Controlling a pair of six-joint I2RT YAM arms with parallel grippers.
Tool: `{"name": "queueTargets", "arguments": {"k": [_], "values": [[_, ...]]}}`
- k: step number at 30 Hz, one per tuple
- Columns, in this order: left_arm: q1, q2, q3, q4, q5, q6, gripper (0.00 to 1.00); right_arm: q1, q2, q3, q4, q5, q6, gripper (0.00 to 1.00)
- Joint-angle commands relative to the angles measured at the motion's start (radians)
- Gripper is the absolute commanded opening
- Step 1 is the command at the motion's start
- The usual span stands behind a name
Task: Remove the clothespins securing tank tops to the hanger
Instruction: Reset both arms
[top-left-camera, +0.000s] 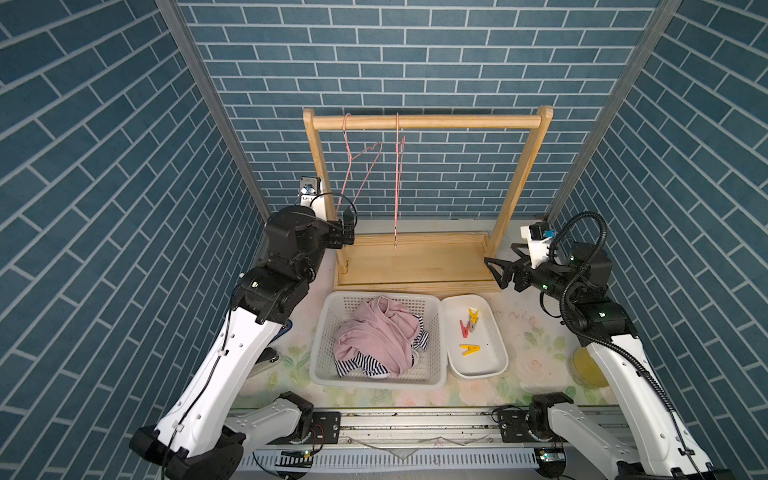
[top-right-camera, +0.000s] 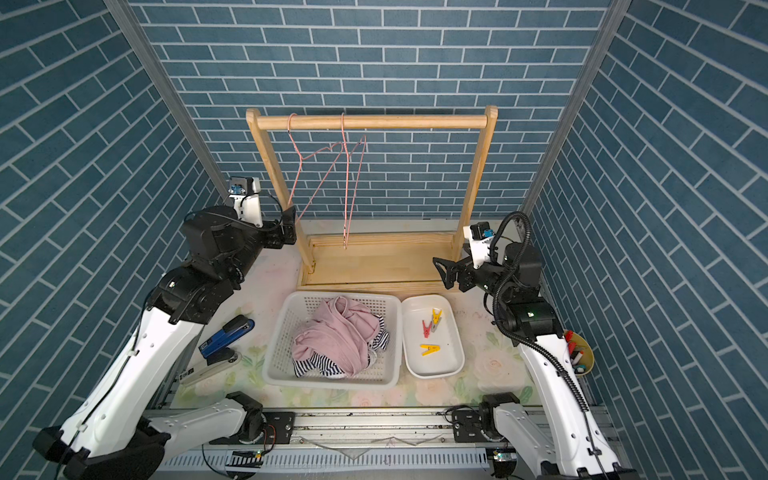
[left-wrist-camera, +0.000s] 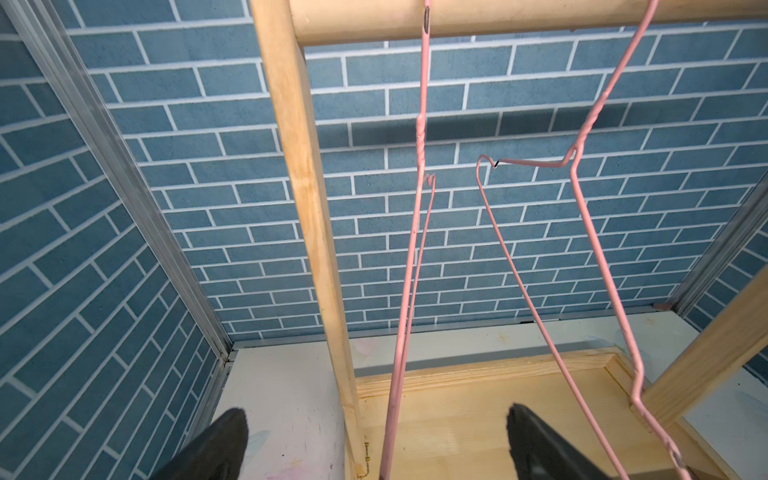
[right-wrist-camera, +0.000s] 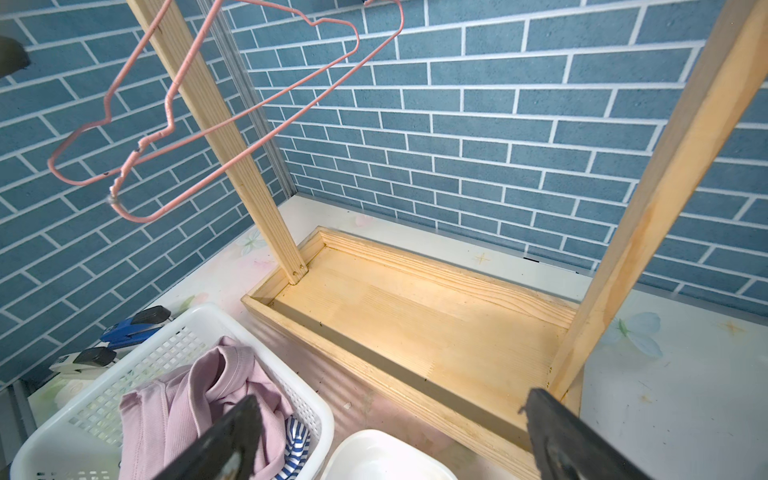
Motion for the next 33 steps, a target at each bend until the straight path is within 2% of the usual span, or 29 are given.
{"name": "queueTargets", "arguments": {"k": [1, 9, 14, 20, 24, 29, 33], "values": [[0.004, -0.09, -0.081, 0.096, -0.025, 0.023, 0.99, 0.003, 0.002, -0.037, 0.041, 0.065, 0.037, 0.99], [0.004, -0.255, -0.271, 0.167, -0.136, 0.052, 0.99, 0.004, -0.021, -0.156, 0.113, 0.201, 0.068, 0.99], [0.005, -0.312, -0.357, 0.172, -0.179, 0.053, 0.99, 0.005, -0.03, -0.215, 0.129, 0.245, 0.088, 0.99], [0.004, -0.382, -0.496, 0.223, -0.236, 0.061, 0.99, 0.005, -0.054, -0.285, 0.163, 0.364, 0.102, 0.99], [0.004, -0.402, -0.625, 0.305, -0.3, 0.063, 0.99, 0.004, -0.052, -0.344, 0.205, 0.476, 0.125, 0.99], [0.005, -0.408, -0.749, 0.408, -0.372, 0.077, 0.99, 0.004, -0.03, -0.388, 0.254, 0.515, 0.149, 0.99], [0.013, -0.403, -0.883, 0.55, -0.413, 0.113, 0.99, 0.004, -0.005, -0.406, 0.266, 0.637, 0.156, 0.99]]}}
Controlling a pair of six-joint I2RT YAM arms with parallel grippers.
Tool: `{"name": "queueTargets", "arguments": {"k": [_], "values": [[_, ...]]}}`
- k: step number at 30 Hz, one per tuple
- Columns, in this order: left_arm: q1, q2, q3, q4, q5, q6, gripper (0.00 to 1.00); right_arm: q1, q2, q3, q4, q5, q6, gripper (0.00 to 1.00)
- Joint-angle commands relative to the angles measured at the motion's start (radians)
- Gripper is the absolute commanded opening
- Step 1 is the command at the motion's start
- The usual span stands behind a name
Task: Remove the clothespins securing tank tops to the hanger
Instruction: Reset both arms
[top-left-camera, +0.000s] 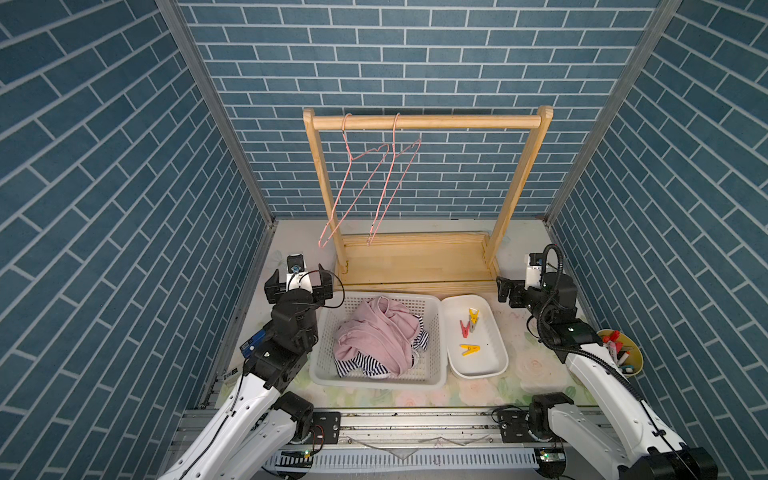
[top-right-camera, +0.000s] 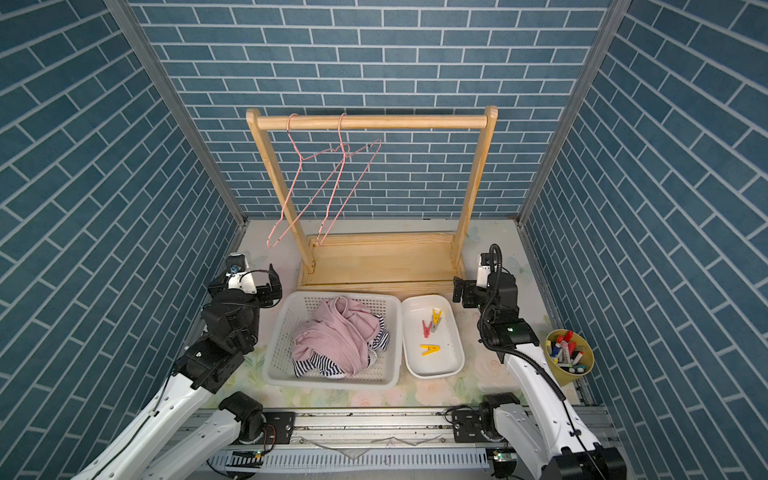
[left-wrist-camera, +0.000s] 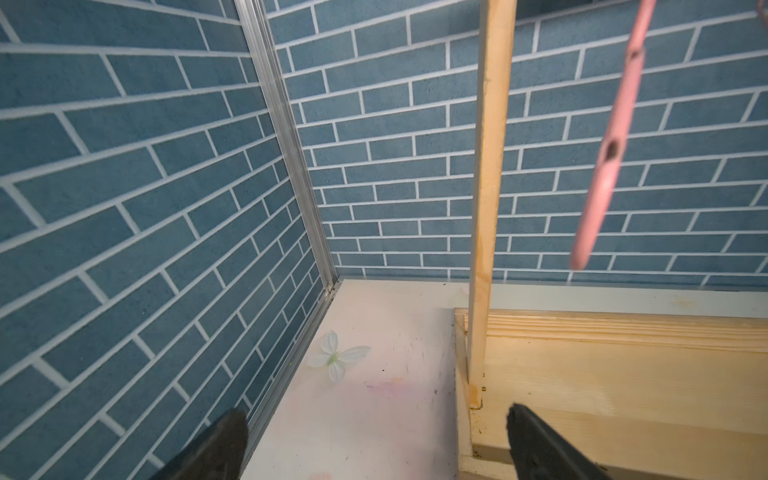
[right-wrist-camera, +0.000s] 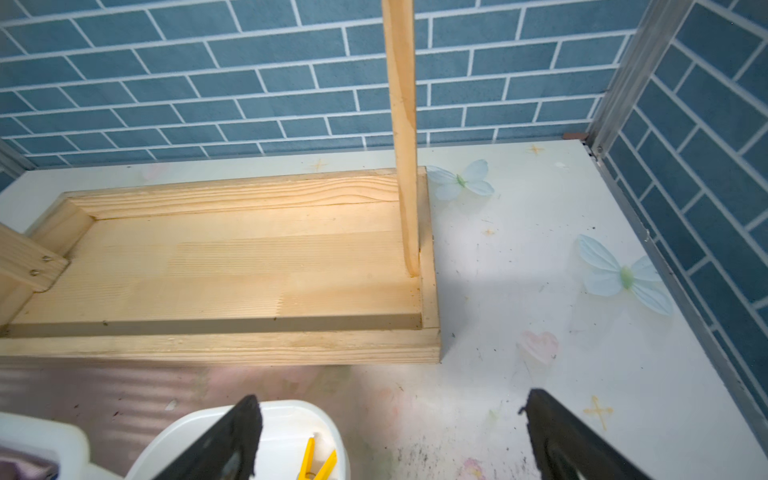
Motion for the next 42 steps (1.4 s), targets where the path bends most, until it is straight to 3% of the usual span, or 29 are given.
{"name": "queueTargets", "arguments": {"k": [1, 6, 11, 18, 22, 24, 27, 32, 35, 38, 39, 42], "values": [[0.02, 0.0, -0.083, 0.157, -0.065, 0.036, 0.99, 0.004, 0.018, -0.025, 0.071, 0.152, 0.029, 0.99], [0.117, 0.075, -0.138, 0.175, 0.018, 0.01, 0.99, 0.003, 0.066, -0.119, 0.184, 0.298, -0.017, 0.99], [0.14, 0.235, -0.233, 0.4, -0.026, 0.073, 0.99, 0.002, 0.102, -0.198, 0.339, 0.375, -0.064, 0.99], [0.247, 0.459, -0.28, 0.617, 0.147, -0.002, 0.99, -0.026, 0.314, -0.299, 0.673, 0.423, -0.122, 0.99], [0.265, 0.592, -0.244, 0.673, 0.164, 0.013, 0.99, -0.052, 0.403, -0.305, 0.863, 0.386, -0.137, 0.98], [0.268, 0.644, -0.25, 0.745, 0.156, 0.026, 0.99, -0.074, 0.451, -0.263, 0.841, 0.374, -0.146, 0.99], [0.283, 0.71, -0.266, 0.834, 0.154, 0.013, 0.99, -0.114, 0.58, -0.255, 0.955, 0.247, -0.174, 0.98], [0.294, 0.765, -0.193, 0.749, 0.199, 0.022, 0.99, -0.172, 0.62, -0.237, 0.943, 0.126, -0.141, 0.98], [0.345, 0.775, -0.189, 0.737, 0.333, 0.01, 0.99, -0.181, 0.629, -0.236, 0.946, 0.109, -0.139, 0.99], [0.354, 0.829, -0.222, 0.855, 0.446, 0.052, 0.99, -0.18, 0.623, -0.237, 0.938, 0.108, -0.138, 0.99], [0.372, 0.813, -0.198, 0.77, 0.488, 0.044, 0.99, -0.181, 0.627, -0.238, 0.946, 0.108, -0.138, 0.99], [0.406, 0.816, -0.171, 0.726, 0.561, 0.029, 0.99, -0.187, 0.625, -0.229, 0.923, 0.089, -0.134, 0.99]]}}
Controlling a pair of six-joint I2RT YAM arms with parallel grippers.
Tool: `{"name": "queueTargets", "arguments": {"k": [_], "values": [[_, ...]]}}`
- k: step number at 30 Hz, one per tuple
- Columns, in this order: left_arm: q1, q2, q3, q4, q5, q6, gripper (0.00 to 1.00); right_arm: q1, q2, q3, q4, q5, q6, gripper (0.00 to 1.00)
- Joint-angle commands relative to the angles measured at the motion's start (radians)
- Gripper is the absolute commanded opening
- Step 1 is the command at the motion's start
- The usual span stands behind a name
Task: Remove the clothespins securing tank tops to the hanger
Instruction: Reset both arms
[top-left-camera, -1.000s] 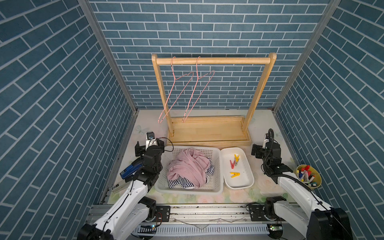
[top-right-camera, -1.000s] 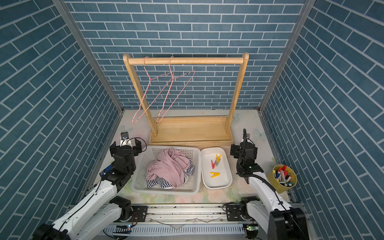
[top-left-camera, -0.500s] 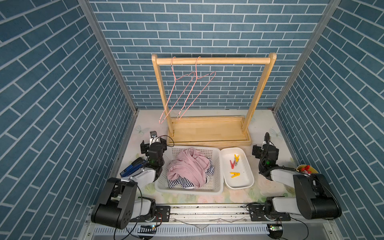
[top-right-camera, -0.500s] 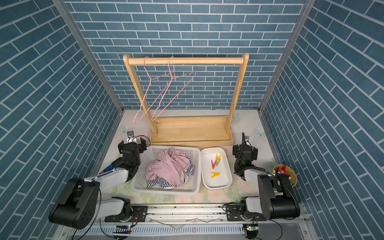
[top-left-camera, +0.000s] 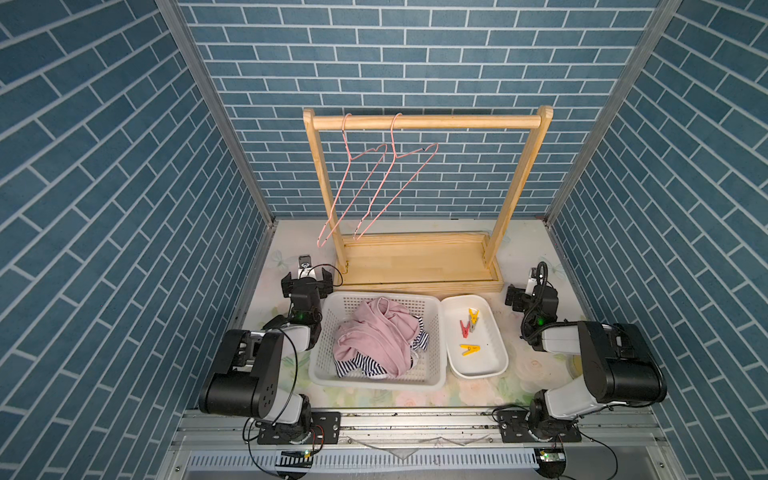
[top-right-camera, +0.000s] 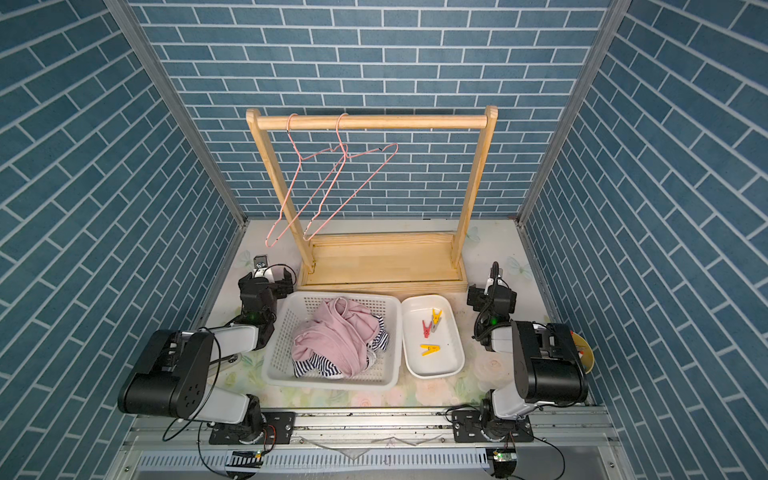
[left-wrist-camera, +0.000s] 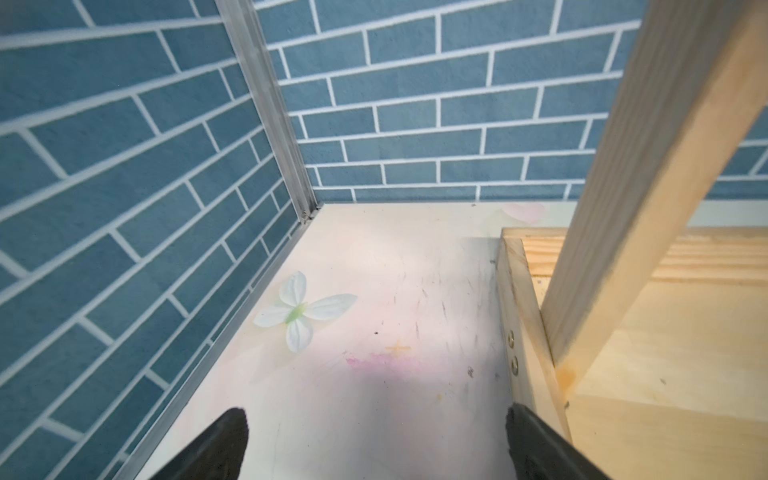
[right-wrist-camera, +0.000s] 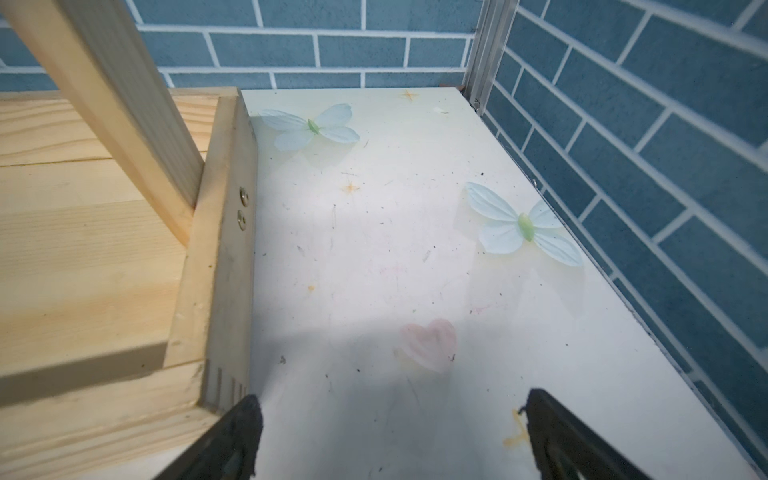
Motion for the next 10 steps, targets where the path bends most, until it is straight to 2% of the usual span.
{"name": "queueTargets", "arguments": {"k": [1, 5, 7, 10], "values": [[0.022, 0.025, -0.003, -0.091, 0.136, 0.023, 0.99, -0.006, 0.006, 0.021, 0.032, -0.033, -0.004, 0.99], [0.022, 0.019, 0.001, -0.106, 0.137, 0.023, 0.99, -0.007, 0.004, 0.017, 0.035, -0.032, -0.005, 0.99], [0.022, 0.018, 0.001, -0.108, 0.136, 0.024, 0.99, -0.011, 0.006, 0.025, 0.02, -0.085, -0.016, 0.99], [0.022, 0.02, 0.001, -0.107, 0.135, 0.024, 0.99, -0.012, 0.002, 0.013, 0.043, -0.071, -0.015, 0.99]]}}
